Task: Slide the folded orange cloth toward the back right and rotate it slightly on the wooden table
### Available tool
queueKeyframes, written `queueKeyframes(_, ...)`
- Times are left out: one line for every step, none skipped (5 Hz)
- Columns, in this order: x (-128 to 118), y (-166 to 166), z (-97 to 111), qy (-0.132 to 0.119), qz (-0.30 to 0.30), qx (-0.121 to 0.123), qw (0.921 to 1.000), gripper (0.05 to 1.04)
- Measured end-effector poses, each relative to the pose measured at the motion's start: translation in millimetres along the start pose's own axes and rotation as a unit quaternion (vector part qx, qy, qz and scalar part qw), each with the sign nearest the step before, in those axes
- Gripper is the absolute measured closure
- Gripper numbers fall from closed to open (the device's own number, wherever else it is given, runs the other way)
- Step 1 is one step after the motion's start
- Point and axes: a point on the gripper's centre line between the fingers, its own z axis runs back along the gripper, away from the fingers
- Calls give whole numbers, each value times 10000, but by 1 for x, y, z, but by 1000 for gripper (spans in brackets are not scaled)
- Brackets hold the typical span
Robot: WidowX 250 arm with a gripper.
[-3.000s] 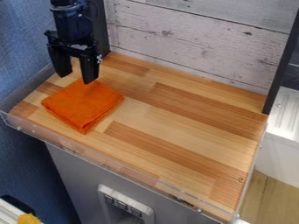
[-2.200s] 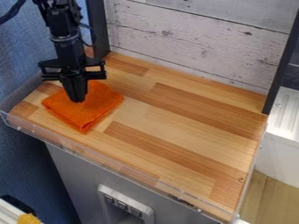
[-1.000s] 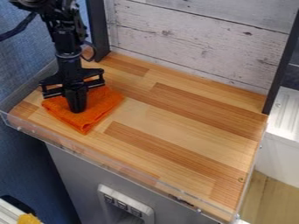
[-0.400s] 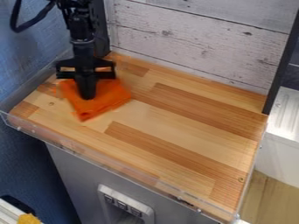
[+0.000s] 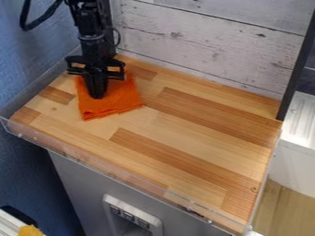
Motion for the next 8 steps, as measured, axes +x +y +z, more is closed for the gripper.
queueKeyframes(3, -3, 1, -59, -439, -87, 9990, 1025)
queueKeyframes(4, -5, 0, -168, -750, -124, 9970, 1009)
queueKeyframes(4, -12, 1, -157, -1010, -135, 9947, 864)
queueKeyframes(0, -28, 16, -71, -1269, -153, 9918, 619)
queueKeyframes(-4, -33, 41, -198, -1364, -37, 9905, 318)
queueKeyframes(-15, -36, 60, -255, -1423, 54, 9895, 92)
queueKeyframes(-28, -35, 76, -315, -1434, 133, 9891, 85)
queueKeyframes(-40, -34, 87, -365, -1399, 194, 9893, 88)
